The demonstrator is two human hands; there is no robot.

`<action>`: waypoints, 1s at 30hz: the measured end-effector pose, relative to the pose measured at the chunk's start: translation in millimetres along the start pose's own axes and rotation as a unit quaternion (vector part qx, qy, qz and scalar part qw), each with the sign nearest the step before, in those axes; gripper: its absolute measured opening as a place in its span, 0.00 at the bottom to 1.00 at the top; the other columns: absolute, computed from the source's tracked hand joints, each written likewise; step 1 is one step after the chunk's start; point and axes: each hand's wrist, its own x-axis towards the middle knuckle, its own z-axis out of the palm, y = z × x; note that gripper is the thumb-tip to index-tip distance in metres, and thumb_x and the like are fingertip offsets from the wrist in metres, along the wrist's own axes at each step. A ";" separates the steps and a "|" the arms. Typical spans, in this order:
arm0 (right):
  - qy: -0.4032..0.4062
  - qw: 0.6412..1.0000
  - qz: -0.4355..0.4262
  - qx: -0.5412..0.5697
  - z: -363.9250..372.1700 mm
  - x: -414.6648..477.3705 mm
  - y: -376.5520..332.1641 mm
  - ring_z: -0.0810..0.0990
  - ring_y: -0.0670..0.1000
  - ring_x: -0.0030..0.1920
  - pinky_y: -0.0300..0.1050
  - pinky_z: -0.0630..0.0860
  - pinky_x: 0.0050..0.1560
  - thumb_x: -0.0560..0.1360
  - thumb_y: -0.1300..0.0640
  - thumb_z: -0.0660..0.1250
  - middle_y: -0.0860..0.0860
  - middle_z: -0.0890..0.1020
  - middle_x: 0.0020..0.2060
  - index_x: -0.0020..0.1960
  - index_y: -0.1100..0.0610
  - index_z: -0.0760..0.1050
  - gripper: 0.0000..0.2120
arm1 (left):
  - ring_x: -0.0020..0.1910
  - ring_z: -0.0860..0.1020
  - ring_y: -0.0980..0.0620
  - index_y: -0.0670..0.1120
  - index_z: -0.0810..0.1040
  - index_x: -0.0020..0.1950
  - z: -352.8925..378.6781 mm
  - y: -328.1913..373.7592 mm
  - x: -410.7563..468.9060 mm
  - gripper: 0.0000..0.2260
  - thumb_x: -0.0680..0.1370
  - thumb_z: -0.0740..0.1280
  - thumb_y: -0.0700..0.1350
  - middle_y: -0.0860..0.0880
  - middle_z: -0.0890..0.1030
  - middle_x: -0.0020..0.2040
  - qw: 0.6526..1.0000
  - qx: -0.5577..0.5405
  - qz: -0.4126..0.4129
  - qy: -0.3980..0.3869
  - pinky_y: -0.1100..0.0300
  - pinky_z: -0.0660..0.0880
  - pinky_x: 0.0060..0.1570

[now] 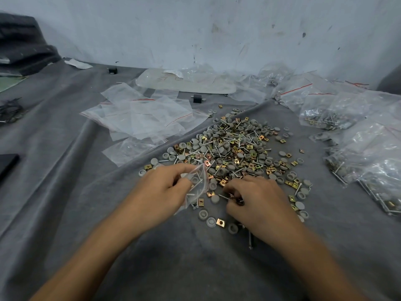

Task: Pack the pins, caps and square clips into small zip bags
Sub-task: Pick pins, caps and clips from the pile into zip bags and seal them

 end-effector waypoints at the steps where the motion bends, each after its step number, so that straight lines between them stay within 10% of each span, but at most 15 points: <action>1: 0.007 1.000 0.006 -0.007 -0.2 0.4 -0.3 0.74 0.49 0.55 0.48 0.67 0.54 0.78 0.46 0.62 0.42 0.78 0.53 0.61 0.43 0.75 0.12 | 0.29 0.78 0.60 0.77 0.75 0.51 0.1 0.3 0.0 0.16 0.70 0.53 0.62 0.51 0.83 0.33 1.000 0.000 0.000 0.000 0.48 0.79 0.41; 21: 0.044 0.998 0.038 -0.022 5.3 0.7 -11.1 0.73 0.51 0.46 0.46 0.63 0.44 0.79 0.51 0.59 0.47 0.77 0.46 0.51 0.50 0.72 0.06 | 0.28 0.77 0.55 0.82 0.71 0.52 1.6 0.9 0.1 0.16 0.71 0.53 0.62 0.51 0.83 0.33 1.000 0.010 0.012 -0.006 0.43 0.79 0.38; 30: 0.075 0.995 0.018 0.071 12.3 1.1 -4.3 0.74 0.46 0.50 0.43 0.67 0.46 0.83 0.52 0.56 0.44 0.76 0.49 0.56 0.49 0.73 0.08 | 0.29 0.77 0.57 0.68 0.78 0.56 -0.5 1.6 -0.9 0.17 0.73 0.54 0.60 0.51 0.83 0.33 1.000 0.000 -0.016 -0.004 0.44 0.79 0.40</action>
